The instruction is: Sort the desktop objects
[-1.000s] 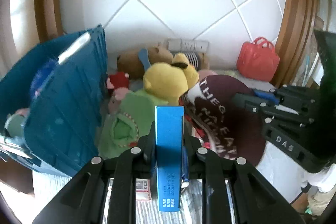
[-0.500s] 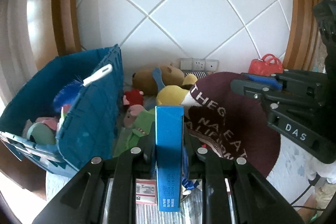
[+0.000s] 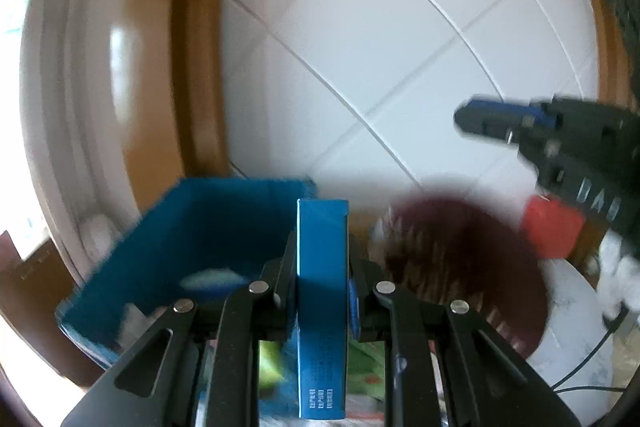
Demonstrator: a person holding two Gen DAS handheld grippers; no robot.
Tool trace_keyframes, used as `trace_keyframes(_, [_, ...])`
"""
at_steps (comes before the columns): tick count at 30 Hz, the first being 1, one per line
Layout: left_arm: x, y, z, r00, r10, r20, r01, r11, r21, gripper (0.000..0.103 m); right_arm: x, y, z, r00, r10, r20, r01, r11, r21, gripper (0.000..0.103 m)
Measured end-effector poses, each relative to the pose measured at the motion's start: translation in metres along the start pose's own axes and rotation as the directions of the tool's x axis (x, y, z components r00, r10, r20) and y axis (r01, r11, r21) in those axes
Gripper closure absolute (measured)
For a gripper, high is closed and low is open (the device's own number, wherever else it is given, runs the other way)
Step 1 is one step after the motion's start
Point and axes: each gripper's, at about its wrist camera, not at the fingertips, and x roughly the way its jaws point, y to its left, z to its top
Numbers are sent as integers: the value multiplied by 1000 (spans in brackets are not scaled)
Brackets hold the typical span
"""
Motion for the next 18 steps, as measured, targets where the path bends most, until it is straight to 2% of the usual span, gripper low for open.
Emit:
trace_keyframes(3, [20,52,18,998,69,-3,-69,997,17,84,41,25,41,999,32,24,-32,999,14,92])
trace_keyframes(6, [60,93,11,992,76,-96,-74,997,28,84,105,55,51,995,91,-31,-89,994,60,92])
trace_keyframes(8, [95,117,-7,980,75,-182,-70,997,33,83,145,72,41,990,116,-86,-107,990,96,92])
trace_keyframes(9, [109,127,-16,973,72,-218,-66,997,33,79,162,78,33,985,124,-116,-111,987,115,92])
trace_keyframes(11, [136,142,-36,958,65,-280,-61,998,22,48,193,87,14,976,129,-176,-103,983,149,88])
trace_keyframes(12, [145,148,-45,952,56,-300,-54,998,15,40,205,89,3,971,124,-203,-90,982,166,85])
trace_keyframes(13, [154,153,-53,946,47,-320,-47,999,8,28,215,89,-7,967,115,-229,-73,980,184,76])
trace_keyframes(14, [160,157,-59,943,43,-331,-44,999,5,26,220,89,-16,963,107,-247,-58,978,199,71])
trace_keyframes(16, [169,163,-70,937,33,-349,-35,999,0,26,227,86,-34,957,95,-275,-33,974,223,69])
trace_keyframes(18, [167,160,-78,932,35,-360,-34,999,9,26,226,80,-48,953,77,-291,-4,970,244,62])
